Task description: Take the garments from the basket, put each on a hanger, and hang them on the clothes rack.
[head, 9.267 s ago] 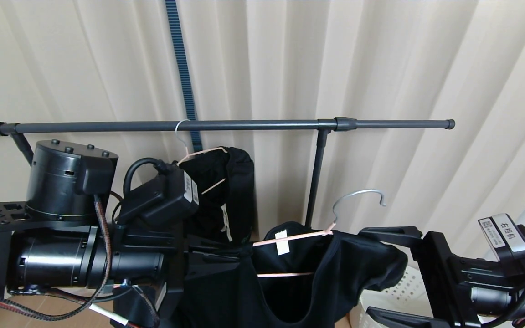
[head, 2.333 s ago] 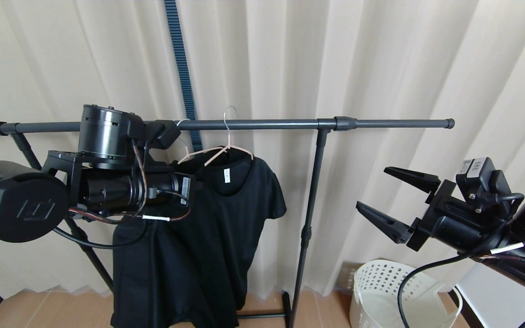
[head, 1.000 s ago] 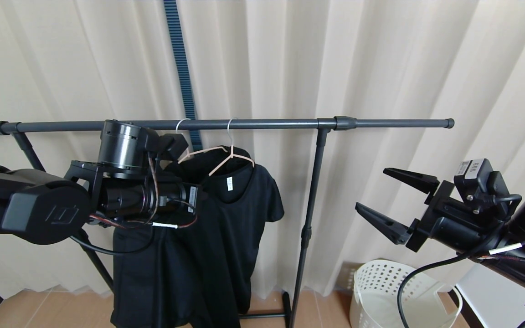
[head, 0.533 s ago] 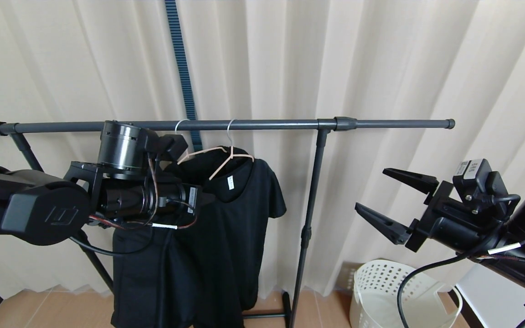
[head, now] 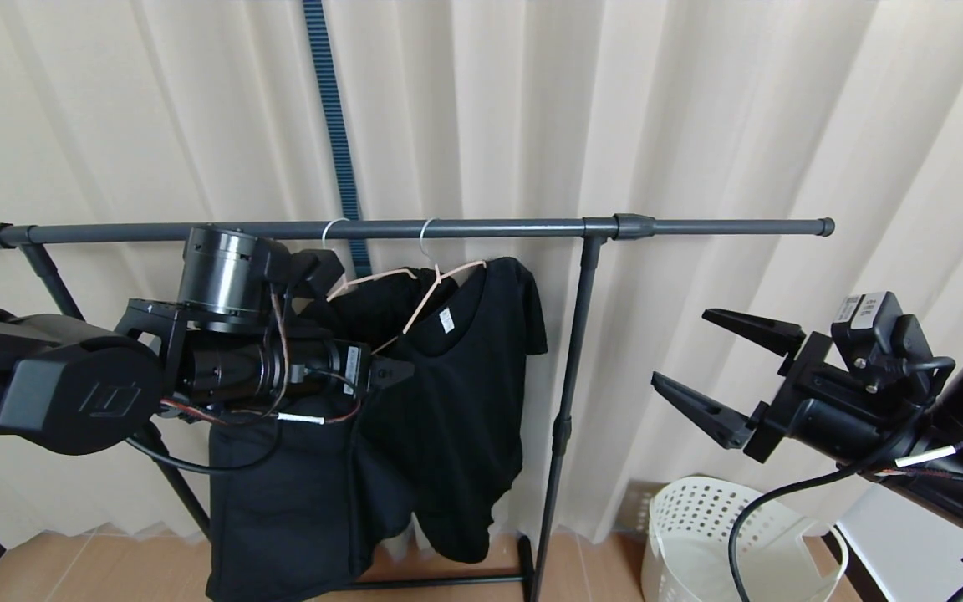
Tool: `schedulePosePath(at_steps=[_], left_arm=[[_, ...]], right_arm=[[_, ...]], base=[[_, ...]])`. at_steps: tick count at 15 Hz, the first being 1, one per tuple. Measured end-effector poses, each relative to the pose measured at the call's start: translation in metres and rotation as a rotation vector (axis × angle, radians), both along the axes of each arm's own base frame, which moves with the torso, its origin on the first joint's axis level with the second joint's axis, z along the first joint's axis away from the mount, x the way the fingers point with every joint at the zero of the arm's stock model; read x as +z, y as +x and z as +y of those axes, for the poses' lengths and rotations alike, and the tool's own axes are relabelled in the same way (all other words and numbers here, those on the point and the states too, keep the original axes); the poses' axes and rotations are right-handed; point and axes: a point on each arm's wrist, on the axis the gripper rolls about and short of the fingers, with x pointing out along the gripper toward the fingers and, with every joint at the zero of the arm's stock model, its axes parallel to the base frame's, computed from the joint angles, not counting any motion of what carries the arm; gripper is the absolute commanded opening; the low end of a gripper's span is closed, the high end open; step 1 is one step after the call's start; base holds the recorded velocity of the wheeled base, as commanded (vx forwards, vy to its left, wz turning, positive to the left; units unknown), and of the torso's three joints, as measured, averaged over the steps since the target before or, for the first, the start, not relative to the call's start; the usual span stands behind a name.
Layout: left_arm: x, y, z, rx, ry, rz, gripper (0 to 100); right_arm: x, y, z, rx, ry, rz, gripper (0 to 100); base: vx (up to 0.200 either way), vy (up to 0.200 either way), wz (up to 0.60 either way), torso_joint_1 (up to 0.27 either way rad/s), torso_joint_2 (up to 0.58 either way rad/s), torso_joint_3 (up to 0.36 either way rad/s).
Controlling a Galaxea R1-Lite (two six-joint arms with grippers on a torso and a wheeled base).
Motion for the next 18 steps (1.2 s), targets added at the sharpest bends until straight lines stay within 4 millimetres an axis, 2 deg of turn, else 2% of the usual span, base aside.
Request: schedulePosePath(at_steps=[4,7,9,11,13,16,18], left_arm=[[0.011,-0.011,-0.001,-0.001,-0.005,-0.035,100],[0.020,-0.029,0.002,0.020,0.008,-0.066,100],[0.026,-0.047,0.009,0.029,0.010,-0.089,100],[0.039,-0.084,0.024,0.032,-0.007,-0.142,100],[0.039,-0.124,0.041,0.034,-0.019,-0.178,100],[0.018,-0.182,0.069,0.041,-0.033,-0.215,100],[0.000,-0.213,0.085,0.058,-0.040,-0.233,100]], right_arm=[[0.001,-0.001,0.000,0.000,0.001,-0.002,100],[0.003,-0.005,-0.001,0.000,0.003,-0.009,100],[0.009,-0.016,-0.005,-0.001,0.006,-0.017,100],[0.021,-0.041,-0.012,-0.002,0.007,-0.022,100],[0.026,-0.068,-0.020,-0.004,-0.007,0.029,100],[0.028,-0.111,-0.033,-0.016,-0.035,0.124,100],[0.026,-0.140,-0.042,-0.063,-0.049,0.165,100]], base=[[0.000,0.000,0.00,0.000,0.00,0.000],[0.000,0.000,0.00,0.000,0.00,0.000],[0.000,0.000,0.00,0.000,0.00,0.000],[0.000,0.000,0.00,0.000,0.00,0.000],[0.000,0.000,0.00,0.000,0.00,0.000],[0.000,0.000,0.00,0.000,0.00,0.000],[0.000,0.000,0.00,0.000,0.00,0.000]])
